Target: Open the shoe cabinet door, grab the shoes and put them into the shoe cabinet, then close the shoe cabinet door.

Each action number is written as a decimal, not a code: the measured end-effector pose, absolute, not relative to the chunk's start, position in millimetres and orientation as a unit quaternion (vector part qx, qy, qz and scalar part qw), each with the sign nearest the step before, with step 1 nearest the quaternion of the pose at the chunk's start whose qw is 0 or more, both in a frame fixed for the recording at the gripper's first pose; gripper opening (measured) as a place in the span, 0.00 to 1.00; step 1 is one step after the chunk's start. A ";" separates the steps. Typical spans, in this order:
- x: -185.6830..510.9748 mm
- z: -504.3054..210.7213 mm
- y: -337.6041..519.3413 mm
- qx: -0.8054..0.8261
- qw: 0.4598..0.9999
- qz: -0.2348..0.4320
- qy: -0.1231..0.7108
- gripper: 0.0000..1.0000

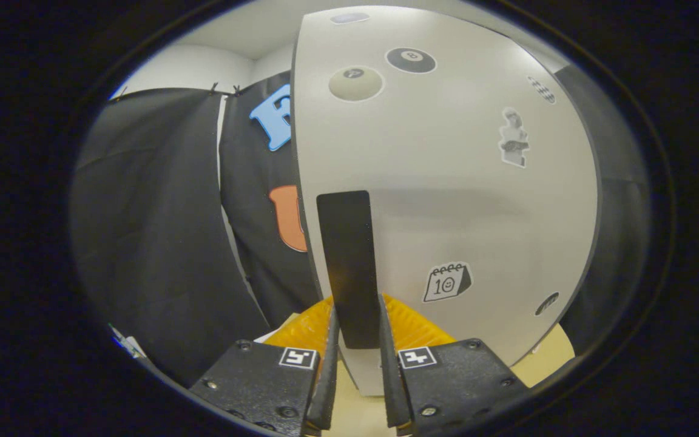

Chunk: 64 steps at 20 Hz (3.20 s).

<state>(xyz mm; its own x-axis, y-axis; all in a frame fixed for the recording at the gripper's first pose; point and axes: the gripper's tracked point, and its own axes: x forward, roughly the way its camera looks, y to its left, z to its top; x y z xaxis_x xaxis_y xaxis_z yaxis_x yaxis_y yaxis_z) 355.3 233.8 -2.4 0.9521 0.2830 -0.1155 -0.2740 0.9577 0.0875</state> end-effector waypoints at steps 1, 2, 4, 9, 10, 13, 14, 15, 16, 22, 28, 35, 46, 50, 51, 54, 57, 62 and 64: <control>346.7 -3.2 232.9 0.030 0.987 0.143 0.061 0.36; 338.6 -3.4 231.3 0.028 0.987 0.145 0.061 0.36; 318.5 -2.9 227.8 0.028 0.987 0.147 0.061 0.35; 272.8 5.2 196.1 0.028 0.987 0.145 0.062 0.34; 263.2 5.2 190.4 0.030 0.987 0.145 0.063 0.34; 241.8 1.1 172.4 0.044 0.987 0.141 0.067 0.33; 234.7 -0.2 166.9 0.046 0.987 0.141 0.066 0.32; 226.0 -0.6 165.1 0.050 0.985 0.150 0.066 0.30; 216.4 -6.5 161.6 0.054 0.984 0.155 0.071 0.24; 224.8 -43.0 47.9 0.137 0.984 0.037 0.112 0.08; 213.6 -27.8 52.5 0.064 0.995 0.043 0.064 0.07; 235.5 15.0 99.1 0.045 0.998 0.042 0.015 0.10; 313.3 49.4 191.9 0.024 0.997 0.065 -0.012 0.89; 355.6 49.2 231.5 0.023 0.996 0.088 0.000 0.89; 364.0 48.5 239.2 0.023 0.995 0.094 0.003 0.89; 394.7 45.1 261.7 0.016 0.995 0.103 0.007 0.89; 422.1 36.1 273.7 0.026 0.994 0.107 0.027 0.89; 437.7 32.6 277.3 0.052 0.993 0.101 0.026 0.66; 437.9 31.8 279.7 0.035 0.994 0.102 0.033 0.41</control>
